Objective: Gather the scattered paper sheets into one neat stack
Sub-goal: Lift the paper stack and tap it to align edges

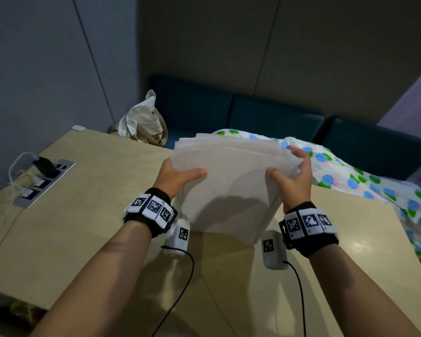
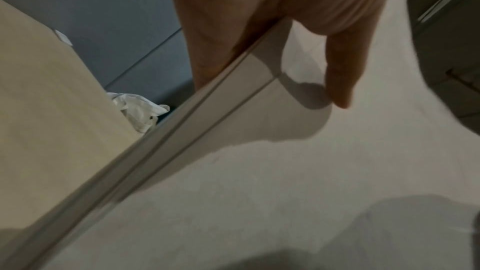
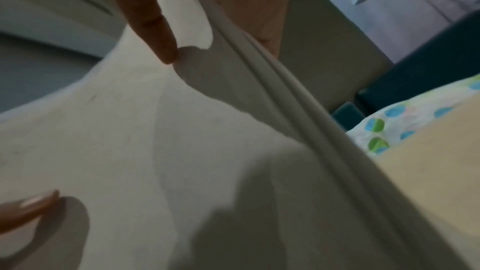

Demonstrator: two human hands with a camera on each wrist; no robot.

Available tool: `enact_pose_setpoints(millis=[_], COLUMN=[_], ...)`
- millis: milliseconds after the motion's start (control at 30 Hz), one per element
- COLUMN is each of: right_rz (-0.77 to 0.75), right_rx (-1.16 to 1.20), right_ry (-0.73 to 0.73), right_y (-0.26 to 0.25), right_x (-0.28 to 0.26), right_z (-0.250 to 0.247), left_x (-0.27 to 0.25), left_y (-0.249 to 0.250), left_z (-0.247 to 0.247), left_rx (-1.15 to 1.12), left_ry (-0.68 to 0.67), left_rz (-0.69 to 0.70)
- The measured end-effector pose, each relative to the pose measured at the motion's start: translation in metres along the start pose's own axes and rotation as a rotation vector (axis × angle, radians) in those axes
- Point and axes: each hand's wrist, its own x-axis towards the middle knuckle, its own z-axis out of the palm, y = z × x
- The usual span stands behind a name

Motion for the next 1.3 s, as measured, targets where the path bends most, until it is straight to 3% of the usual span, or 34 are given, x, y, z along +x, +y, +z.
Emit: enact_pose_setpoints(millis=[200, 267, 300, 367, 467, 767, 900, 1033, 1167, 1233, 1300], right_rz=[-0.331, -0.498, -0.565, -0.612, -0.502, -0.682, -0.648, -0.573, -0.456, -0.317, -0.169], right_rx=[-0.265, -0.554, -0.763, -1.124, -1.344, -1.37, -1.433, -1.558, -1.335, -1.13, -0.849], right_ry=[0.185, 0.162, 0.092, -0.192, -0.574, -0.827, -0.744, -0.779, -0.627, -0.536, -0.474], right_y=[-0.017, -0.037, -0.048, -0.064, -0.066, -0.074, -0.084, -0.084, -0.092, -0.093, -0.089], right_x=[-0.009, -0.012, -0.015, -0.022, -0.028, -0.028, -0.014, -0.008, 0.013, 0.027, 0.037], right_z=[0.003, 0.011, 0.018, 0.034, 0.06, 0.093, 0.085, 0.085, 0.059, 0.035, 0.013], left_x=[-0.002, -0.003, -0.003, -0.006, -0.009, -0.008, -0.014, -0.012, -0.01, -0.009, -0.009], left_y=[-0.005, -0.004, -0.004, -0.003, -0.002, -0.006, -0.005, -0.014, -0.035, -0.046, -0.053], left_z=[-0.002, -0.002, -0.001, -0.001, -0.001, -0.006, -0.008, -0.008, -0.035, -0.06, -0.083], left_rx=[0.034, 0.029, 0.032, 0.038, 0.043, 0.064, 0.026, -0.012, 0.22, 0.306, 0.227], left_ry=[-0.05, -0.081, -0.096, -0.118, -0.132, -0.11, -0.17, -0.15, -0.224, -0.175, -0.074], left_rz=[-0.033, -0.024, -0.017, -0.004, 0.006, -0.014, 0.02, -0.013, -0.132, -0.212, -0.268])
